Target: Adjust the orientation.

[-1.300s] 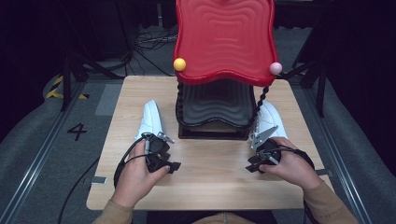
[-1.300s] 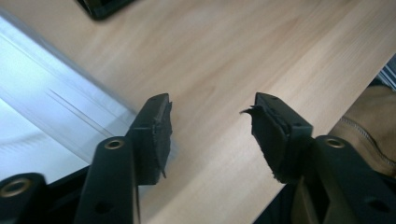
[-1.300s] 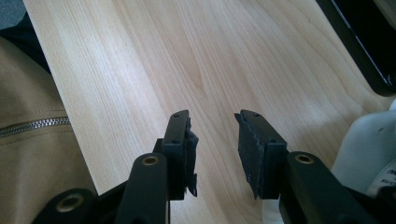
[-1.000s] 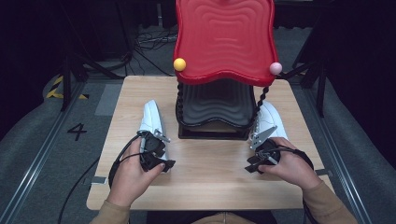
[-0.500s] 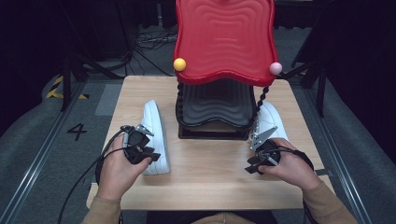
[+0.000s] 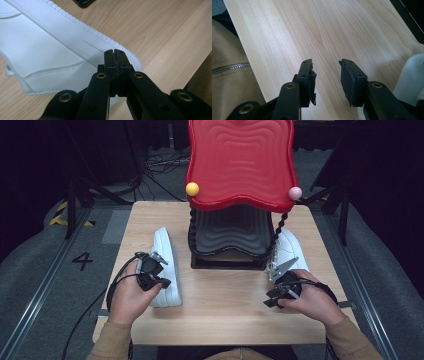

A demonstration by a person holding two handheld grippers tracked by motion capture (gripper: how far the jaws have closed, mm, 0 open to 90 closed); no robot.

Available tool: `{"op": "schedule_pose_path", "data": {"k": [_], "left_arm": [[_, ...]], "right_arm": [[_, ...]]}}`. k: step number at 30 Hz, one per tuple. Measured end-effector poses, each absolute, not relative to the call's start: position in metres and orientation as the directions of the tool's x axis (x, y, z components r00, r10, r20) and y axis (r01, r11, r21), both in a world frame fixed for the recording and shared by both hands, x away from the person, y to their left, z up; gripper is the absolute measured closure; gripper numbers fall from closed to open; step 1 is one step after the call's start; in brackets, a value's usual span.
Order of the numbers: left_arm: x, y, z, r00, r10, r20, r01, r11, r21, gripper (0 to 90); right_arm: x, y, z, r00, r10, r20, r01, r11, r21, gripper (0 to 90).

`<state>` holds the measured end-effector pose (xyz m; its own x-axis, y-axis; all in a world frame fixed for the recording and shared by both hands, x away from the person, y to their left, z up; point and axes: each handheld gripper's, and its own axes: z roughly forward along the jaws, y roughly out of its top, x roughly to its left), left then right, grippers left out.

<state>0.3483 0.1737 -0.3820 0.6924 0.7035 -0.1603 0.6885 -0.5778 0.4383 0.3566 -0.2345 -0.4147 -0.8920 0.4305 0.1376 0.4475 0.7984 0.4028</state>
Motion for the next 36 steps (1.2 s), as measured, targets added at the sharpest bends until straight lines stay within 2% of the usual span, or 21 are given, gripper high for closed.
{"op": "schedule_pose_path", "data": {"k": [18, 23, 30, 36], "left_arm": [[0.353, 0.157, -0.391, 0.686, 0.714, -0.137, 0.695, -0.588, 0.414, 90.0], [0.355, 0.152, -0.391, 0.668, 0.725, -0.166, 0.713, -0.560, 0.422, 90.0], [0.358, 0.140, -0.390, 0.679, 0.717, -0.158, 0.702, -0.571, 0.426, 90.0], [0.366, 0.129, -0.395, 0.676, 0.701, -0.228, 0.711, -0.540, 0.451, 90.0]], "right_arm": [[0.355, -0.238, -0.414, -0.891, 0.431, 0.142, 0.449, 0.795, 0.407, 62.2], [0.354, -0.239, -0.413, -0.888, 0.436, 0.142, 0.454, 0.793, 0.405, 62.3], [0.351, -0.242, -0.413, -0.885, 0.445, 0.139, 0.461, 0.790, 0.403, 62.2], [0.349, -0.246, -0.412, -0.881, 0.453, 0.140, 0.468, 0.786, 0.404, 62.2]]}}
